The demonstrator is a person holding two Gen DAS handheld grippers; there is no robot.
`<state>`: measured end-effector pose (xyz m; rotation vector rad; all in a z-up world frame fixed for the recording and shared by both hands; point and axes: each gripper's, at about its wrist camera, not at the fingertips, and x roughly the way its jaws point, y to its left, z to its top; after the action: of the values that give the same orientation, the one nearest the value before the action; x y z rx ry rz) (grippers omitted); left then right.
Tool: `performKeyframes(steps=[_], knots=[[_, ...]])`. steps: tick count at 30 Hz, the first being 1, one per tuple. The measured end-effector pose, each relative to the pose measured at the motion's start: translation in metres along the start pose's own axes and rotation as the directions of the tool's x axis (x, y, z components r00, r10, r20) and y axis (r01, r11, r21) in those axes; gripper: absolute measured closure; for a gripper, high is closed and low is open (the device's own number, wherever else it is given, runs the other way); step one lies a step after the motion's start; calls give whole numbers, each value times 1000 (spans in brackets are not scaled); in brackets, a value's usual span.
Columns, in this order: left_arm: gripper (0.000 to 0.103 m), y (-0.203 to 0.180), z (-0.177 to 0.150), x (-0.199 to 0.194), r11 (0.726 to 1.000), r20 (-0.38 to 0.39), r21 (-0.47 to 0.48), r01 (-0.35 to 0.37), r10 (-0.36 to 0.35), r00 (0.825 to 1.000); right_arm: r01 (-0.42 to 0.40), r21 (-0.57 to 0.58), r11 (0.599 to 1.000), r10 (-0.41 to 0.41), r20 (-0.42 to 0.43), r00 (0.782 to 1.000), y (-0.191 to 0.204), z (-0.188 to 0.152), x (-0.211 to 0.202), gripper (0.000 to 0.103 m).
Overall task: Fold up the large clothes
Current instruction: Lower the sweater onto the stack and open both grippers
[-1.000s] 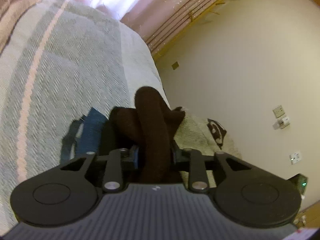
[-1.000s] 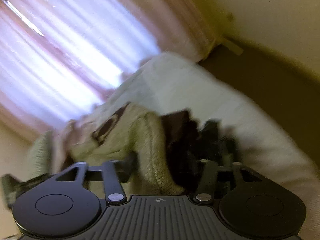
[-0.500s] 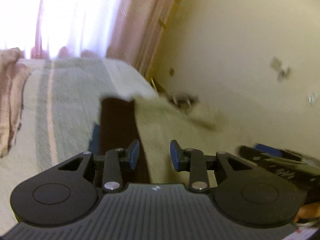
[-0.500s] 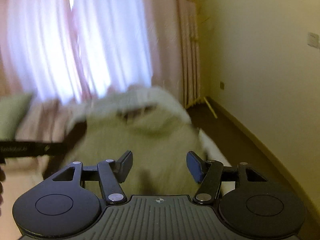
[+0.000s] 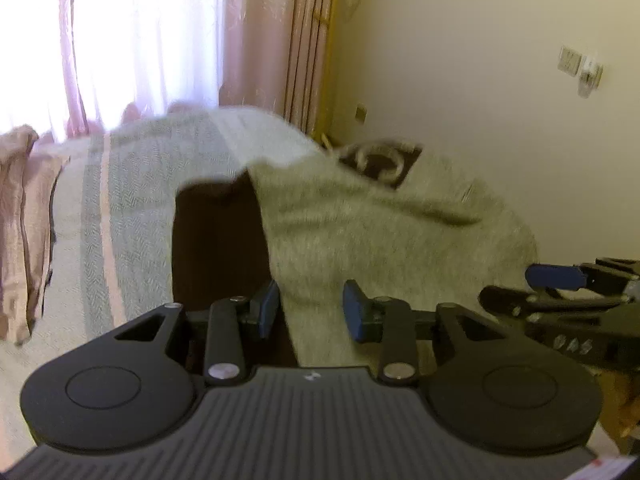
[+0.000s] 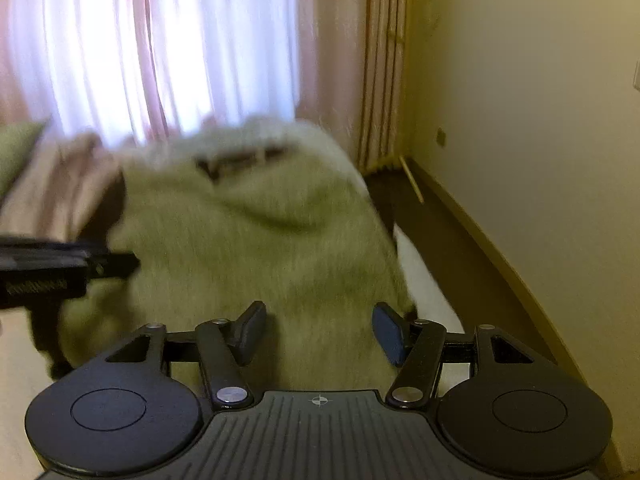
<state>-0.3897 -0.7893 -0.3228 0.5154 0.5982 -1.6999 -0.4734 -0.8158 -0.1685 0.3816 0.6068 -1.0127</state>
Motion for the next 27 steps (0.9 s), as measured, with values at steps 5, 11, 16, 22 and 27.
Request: performKeyframes(steps=[5,11,16,22,27], knots=[[74,-5,17,2,1000,50,23,-11,10,999,27,-95,995,-17,106,994,8,20,11,46],[70,0,22,58,997,18,51,-57,56,998,30,-171,985,-22,49,999,9,15,99,46],[68,14,40,89,998,-20,9,-62,62,998,15,-175,984,-19,-26,999,7,30,132,46],[63,20,39,84,999,-35,1,-40,40,999,-16,-154,988,9,-44,999,5,37,131,46],[63,20,43,62,1000,-32,2,-25,25,999,-39,-107,993,37,-29,999,3,51,107,46]])
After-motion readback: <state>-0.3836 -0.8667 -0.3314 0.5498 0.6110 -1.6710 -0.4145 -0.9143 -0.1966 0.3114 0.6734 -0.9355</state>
